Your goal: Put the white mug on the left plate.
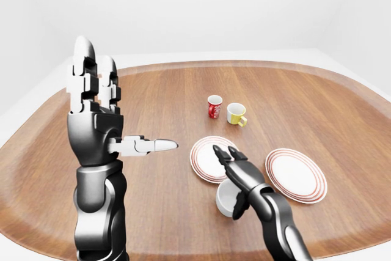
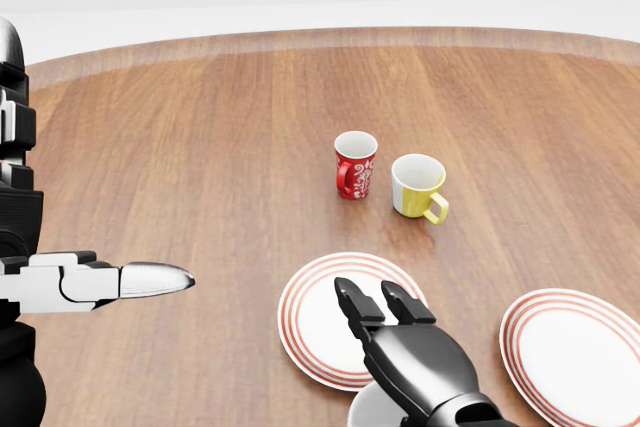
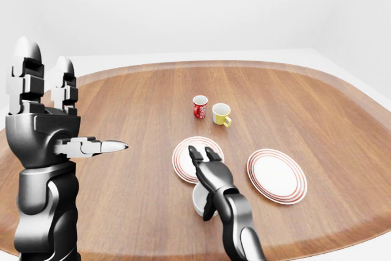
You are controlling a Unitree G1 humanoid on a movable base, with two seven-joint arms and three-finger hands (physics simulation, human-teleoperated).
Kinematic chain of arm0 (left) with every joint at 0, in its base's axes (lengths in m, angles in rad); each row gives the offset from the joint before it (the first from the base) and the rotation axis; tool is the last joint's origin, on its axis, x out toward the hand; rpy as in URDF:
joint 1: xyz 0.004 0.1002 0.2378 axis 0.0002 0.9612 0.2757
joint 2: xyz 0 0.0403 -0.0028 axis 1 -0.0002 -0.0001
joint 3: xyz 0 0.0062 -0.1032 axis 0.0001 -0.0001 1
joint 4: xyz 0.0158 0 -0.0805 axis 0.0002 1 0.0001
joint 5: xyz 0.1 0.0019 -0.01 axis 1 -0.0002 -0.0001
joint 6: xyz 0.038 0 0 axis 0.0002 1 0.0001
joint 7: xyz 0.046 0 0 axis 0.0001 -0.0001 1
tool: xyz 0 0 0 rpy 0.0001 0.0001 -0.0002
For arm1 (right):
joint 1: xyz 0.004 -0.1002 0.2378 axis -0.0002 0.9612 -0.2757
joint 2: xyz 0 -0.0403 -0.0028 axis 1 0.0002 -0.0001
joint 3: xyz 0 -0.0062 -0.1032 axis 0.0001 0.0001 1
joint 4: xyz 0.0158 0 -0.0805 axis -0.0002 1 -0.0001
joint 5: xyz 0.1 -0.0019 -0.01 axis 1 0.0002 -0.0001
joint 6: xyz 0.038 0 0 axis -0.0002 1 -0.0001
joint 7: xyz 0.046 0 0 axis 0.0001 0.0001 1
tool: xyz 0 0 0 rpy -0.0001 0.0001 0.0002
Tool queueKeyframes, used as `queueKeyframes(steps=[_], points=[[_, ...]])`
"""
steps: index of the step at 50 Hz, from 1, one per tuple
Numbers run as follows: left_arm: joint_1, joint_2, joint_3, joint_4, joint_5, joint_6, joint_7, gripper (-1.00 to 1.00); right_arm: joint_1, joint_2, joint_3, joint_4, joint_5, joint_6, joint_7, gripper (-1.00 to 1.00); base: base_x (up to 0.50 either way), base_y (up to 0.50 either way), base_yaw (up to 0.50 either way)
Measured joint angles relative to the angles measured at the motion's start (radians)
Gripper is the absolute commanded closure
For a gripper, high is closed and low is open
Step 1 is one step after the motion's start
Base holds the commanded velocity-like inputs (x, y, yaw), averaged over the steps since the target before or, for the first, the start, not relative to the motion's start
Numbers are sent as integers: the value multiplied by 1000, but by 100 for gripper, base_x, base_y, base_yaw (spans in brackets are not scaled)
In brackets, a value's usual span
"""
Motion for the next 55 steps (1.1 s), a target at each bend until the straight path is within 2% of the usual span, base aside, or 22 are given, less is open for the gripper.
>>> queueKeyframes(steps=[28, 55], points=[[3, -2, -3, -1, 2, 0, -2, -100, -25, 10, 8, 61, -59, 0, -38, -100, 0, 0, 0], [5, -2, -2, -3, 1, 0, -2, -100, -15, 18, 51, 61, -80, 0, -44, -100, 0, 0, 0]])
